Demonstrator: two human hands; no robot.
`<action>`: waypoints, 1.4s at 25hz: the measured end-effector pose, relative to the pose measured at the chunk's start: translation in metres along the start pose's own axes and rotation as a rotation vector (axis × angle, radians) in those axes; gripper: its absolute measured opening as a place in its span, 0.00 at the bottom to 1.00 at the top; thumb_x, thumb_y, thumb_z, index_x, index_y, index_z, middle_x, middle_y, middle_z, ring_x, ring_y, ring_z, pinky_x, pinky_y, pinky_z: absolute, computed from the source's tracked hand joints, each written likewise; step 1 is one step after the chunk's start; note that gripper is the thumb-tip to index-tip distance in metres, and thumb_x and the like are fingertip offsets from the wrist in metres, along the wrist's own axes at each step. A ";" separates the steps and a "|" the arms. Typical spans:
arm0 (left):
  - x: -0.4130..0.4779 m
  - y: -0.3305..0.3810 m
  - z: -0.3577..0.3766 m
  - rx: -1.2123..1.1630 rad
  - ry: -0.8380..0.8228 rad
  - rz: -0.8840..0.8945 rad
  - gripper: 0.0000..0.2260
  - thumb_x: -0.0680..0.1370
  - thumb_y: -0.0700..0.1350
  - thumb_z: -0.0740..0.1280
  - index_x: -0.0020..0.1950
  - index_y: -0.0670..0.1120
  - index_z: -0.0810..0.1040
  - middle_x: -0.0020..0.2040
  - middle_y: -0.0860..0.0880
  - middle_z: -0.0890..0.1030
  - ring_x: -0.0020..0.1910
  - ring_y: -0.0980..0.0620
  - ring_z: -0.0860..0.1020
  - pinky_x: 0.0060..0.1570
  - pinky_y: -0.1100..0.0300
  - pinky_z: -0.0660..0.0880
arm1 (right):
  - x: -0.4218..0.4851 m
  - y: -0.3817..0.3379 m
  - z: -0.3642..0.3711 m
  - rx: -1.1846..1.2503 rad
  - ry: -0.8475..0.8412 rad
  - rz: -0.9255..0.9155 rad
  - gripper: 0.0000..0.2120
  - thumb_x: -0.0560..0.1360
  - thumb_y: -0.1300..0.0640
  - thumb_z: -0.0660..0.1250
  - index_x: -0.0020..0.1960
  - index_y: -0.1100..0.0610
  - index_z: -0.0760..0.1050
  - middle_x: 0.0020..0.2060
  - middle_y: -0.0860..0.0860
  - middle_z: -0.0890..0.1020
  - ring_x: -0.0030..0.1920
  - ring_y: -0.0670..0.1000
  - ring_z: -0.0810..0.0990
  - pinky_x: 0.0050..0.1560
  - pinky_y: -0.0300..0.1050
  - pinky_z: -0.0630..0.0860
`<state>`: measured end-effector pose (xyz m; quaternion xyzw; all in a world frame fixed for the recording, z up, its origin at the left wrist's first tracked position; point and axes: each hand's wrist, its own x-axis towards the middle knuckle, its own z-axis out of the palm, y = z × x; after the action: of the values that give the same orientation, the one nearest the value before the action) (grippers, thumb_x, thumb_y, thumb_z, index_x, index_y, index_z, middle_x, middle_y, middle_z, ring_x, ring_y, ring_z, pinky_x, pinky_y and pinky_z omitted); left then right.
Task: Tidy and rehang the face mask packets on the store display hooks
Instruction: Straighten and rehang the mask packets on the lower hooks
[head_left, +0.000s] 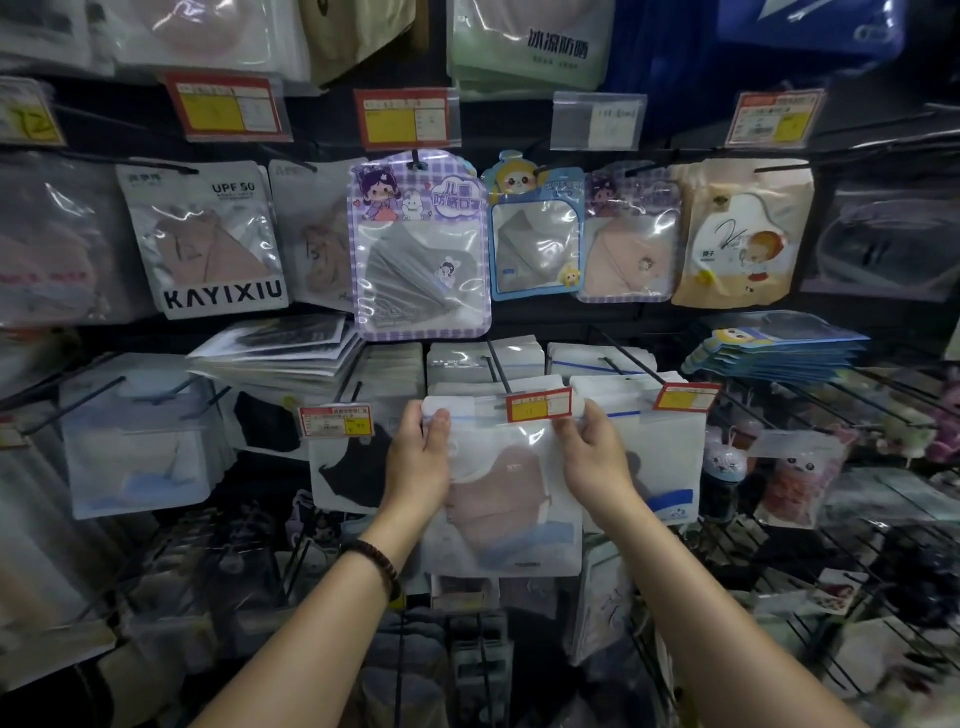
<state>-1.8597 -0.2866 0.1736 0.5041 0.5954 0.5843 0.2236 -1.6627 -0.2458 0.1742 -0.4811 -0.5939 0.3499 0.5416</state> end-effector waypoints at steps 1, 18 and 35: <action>0.001 -0.001 0.000 0.004 -0.008 -0.017 0.12 0.88 0.55 0.60 0.53 0.49 0.74 0.47 0.45 0.84 0.47 0.39 0.84 0.48 0.40 0.81 | 0.001 0.000 0.002 -0.022 0.012 -0.003 0.09 0.87 0.45 0.64 0.60 0.48 0.78 0.45 0.47 0.85 0.48 0.48 0.84 0.54 0.55 0.82; 0.005 -0.011 0.014 0.028 0.173 -0.137 0.14 0.85 0.56 0.66 0.57 0.45 0.73 0.55 0.46 0.78 0.54 0.44 0.79 0.51 0.52 0.75 | -0.011 0.003 0.025 -0.438 0.358 -0.080 0.24 0.82 0.52 0.72 0.75 0.53 0.71 0.68 0.53 0.73 0.64 0.54 0.76 0.64 0.56 0.80; -0.048 -0.050 0.029 1.038 -0.281 0.303 0.38 0.84 0.58 0.62 0.85 0.56 0.40 0.83 0.40 0.32 0.84 0.35 0.42 0.83 0.38 0.48 | -0.056 0.045 0.040 -0.717 -0.047 -0.123 0.34 0.83 0.51 0.67 0.85 0.44 0.57 0.83 0.52 0.48 0.84 0.59 0.56 0.79 0.56 0.69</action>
<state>-1.8331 -0.3044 0.1055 0.7010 0.6905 0.1669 -0.0631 -1.6957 -0.2817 0.1086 -0.5955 -0.7190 0.0973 0.3449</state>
